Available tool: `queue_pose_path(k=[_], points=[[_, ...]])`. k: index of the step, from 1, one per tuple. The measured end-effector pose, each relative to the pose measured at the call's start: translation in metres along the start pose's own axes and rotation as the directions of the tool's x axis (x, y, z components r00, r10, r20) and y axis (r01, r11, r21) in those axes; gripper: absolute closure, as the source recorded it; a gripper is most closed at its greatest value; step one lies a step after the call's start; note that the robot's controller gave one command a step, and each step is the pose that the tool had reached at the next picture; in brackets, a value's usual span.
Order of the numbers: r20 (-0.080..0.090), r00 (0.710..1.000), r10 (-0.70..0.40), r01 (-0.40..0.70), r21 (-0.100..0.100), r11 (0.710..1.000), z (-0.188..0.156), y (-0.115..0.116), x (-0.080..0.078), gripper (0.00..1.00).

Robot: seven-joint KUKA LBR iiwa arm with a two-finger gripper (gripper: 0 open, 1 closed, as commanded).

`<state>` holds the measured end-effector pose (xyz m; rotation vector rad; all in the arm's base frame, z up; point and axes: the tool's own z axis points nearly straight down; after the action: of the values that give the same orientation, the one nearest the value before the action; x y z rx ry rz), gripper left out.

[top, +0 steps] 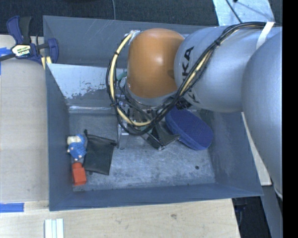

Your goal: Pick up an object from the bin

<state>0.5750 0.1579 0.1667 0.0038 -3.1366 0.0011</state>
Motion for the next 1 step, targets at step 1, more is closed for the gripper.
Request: queue_pose_path(k=[1], points=[[0.002,0.954,-0.299,0.299,0.0,0.954,0.099,-0.0031,0.0007,0.0]])
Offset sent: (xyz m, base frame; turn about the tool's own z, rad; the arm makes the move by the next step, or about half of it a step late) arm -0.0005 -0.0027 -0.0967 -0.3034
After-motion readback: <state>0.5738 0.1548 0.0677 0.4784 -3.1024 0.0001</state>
